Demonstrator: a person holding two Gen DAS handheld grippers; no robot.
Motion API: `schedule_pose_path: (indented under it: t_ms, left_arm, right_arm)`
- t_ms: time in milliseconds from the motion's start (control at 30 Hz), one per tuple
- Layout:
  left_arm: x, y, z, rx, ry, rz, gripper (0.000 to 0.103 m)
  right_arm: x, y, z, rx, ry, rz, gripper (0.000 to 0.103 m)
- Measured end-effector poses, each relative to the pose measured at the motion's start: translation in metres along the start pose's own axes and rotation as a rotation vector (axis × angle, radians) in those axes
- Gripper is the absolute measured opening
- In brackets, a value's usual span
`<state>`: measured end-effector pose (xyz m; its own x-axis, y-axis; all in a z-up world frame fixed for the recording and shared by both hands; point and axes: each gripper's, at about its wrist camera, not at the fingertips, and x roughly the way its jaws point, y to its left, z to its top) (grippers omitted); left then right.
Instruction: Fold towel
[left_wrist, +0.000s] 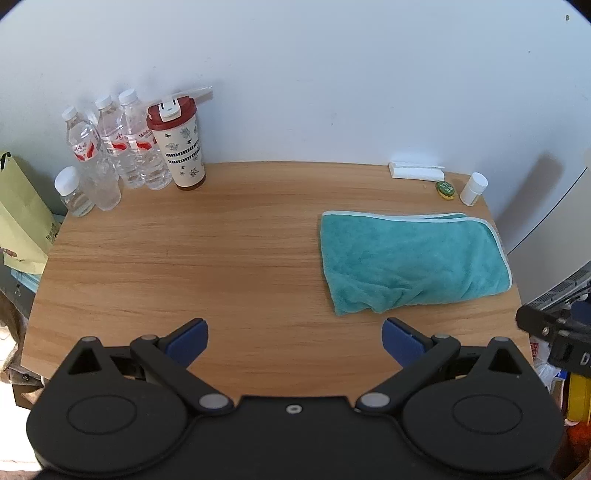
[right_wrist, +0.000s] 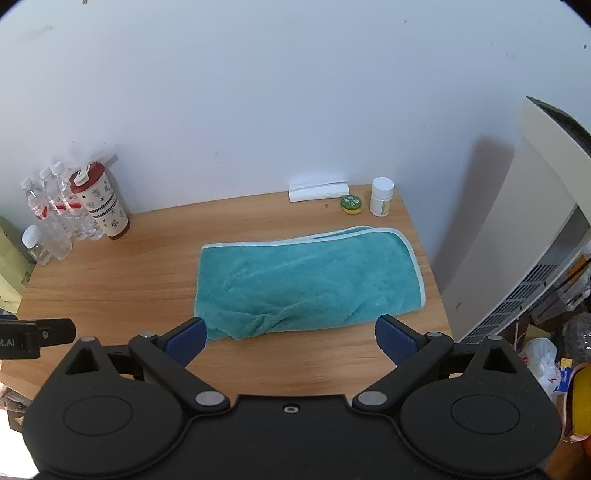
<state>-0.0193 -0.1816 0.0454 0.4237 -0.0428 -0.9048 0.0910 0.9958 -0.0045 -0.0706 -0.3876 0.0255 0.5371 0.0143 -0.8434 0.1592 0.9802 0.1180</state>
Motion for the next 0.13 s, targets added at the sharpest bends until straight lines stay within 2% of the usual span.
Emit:
schedule_pose_path:
  t_ms: [133]
  left_arm:
    - [0.0015,-0.0041,-0.0004,-0.013,0.012,0.007,0.103]
  right_arm:
    - [0.0022,-0.0109,0.0013,-0.006,0.015,0.012,0.100]
